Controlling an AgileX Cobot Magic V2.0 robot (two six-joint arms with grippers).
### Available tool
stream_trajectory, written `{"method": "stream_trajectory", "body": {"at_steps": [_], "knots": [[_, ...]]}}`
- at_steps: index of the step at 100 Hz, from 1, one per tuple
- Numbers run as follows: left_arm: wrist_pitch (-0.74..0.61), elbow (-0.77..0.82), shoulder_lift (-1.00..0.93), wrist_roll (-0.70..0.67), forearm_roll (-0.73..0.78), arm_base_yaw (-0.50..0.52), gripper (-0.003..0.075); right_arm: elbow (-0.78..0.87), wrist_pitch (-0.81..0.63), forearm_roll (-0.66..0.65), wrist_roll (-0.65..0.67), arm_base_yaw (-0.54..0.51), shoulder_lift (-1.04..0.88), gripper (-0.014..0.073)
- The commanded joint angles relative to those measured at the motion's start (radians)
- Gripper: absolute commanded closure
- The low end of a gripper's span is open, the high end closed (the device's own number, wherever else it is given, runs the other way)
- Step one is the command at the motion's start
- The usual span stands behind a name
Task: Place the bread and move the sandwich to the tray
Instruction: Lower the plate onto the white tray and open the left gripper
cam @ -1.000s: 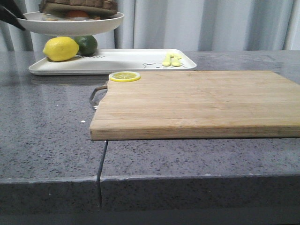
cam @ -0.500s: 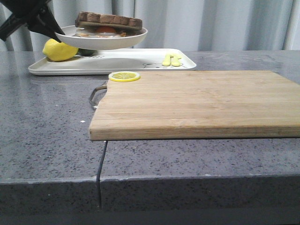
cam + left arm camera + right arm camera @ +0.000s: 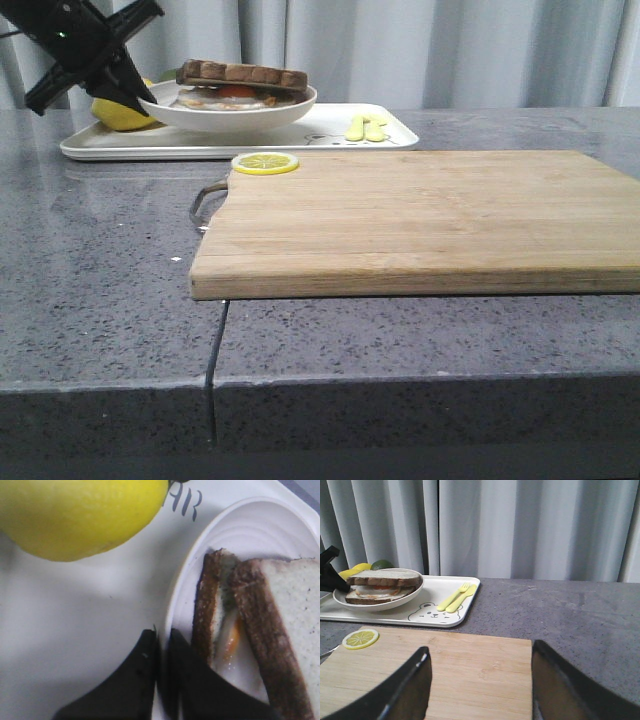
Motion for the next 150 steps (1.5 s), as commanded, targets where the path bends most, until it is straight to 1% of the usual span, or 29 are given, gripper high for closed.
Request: {"method": "stream_trajectory", "body": {"at_steps": [1,14,49,97,102,109,121,128,133,138,150], "knots": [[-0.035,-0.052,-0.051,-0.004,-0.080,-0.007,0.0739,-0.026,-0.066,-0.004,-0.003,-0.004,0.004,0.0148],[-0.025,-0.080,-0.023,-0.004,-0.098,-0.007,0.0739,-0.026,-0.059,-0.004,-0.003,-0.004,0.004,0.0148],[-0.024,-0.079,0.025,-0.004,-0.109,-0.007,0.0739,-0.026,-0.046,-0.004,-0.003,-0.004,0.004,0.0148],[-0.025,-0.079,0.025,0.001,-0.114,-0.007,0.0734,-0.026,-0.047,-0.004,-0.003,-0.004,0.004,0.0148],[-0.023,-0.079,0.025,0.007,-0.114,-0.007,0.0715,-0.026,-0.047,-0.004,-0.003,-0.004,0.004,0.0148],[-0.016,-0.079,0.025,0.022,-0.114,-0.007,0.0658,-0.026,-0.047,-0.004,-0.003,-0.004,0.004,0.0148],[-0.002,-0.079,0.025,0.022,-0.114,-0.007,0.0518,-0.026,-0.047,-0.004,-0.003,-0.004,0.004,0.0148],[0.005,-0.079,0.025,0.022,-0.114,-0.007,0.0448,-0.026,-0.047,-0.005,-0.003,-0.004,0.004,0.0148],[0.008,-0.079,0.025,0.022,-0.114,-0.007,0.0412,-0.026,-0.047,-0.005,-0.003,-0.004,0.004,0.0148],[0.011,-0.079,0.025,0.022,-0.112,-0.003,0.0395,-0.026,-0.047,-0.005,-0.004,-0.004,0.004,0.0148],[0.036,-0.084,0.016,0.022,-0.112,0.007,0.0393,-0.026,-0.047,-0.005,-0.004,-0.004,0.004,0.0148]]}}
